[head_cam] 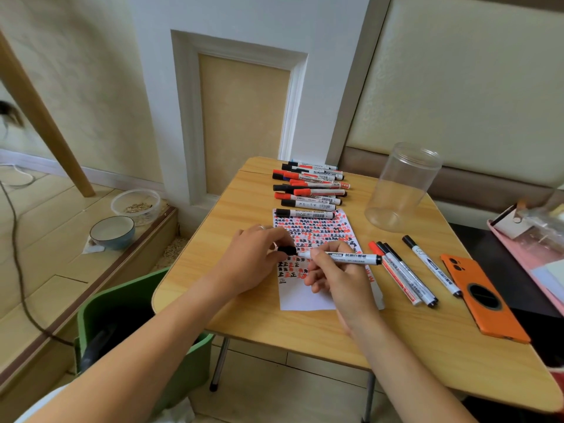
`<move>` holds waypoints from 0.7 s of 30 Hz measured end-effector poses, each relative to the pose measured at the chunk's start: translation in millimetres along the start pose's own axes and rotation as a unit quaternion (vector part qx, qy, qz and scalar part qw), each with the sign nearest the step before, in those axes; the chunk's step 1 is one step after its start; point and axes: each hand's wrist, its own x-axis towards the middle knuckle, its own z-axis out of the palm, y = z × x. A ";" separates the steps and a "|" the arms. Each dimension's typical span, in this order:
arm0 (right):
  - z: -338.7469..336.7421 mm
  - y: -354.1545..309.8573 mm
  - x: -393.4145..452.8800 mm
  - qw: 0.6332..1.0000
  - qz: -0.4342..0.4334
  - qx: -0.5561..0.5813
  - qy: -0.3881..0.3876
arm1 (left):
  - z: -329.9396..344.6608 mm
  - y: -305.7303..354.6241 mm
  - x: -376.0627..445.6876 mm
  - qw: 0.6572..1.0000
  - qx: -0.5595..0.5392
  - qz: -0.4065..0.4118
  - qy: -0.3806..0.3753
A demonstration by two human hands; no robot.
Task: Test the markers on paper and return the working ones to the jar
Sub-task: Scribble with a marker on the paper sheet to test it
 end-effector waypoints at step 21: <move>0.6 -7.5 -5.0 0.999 0.016 0.035 -0.028 | -15.6 1.3 -15.3 0.992 -0.120 0.020 0.014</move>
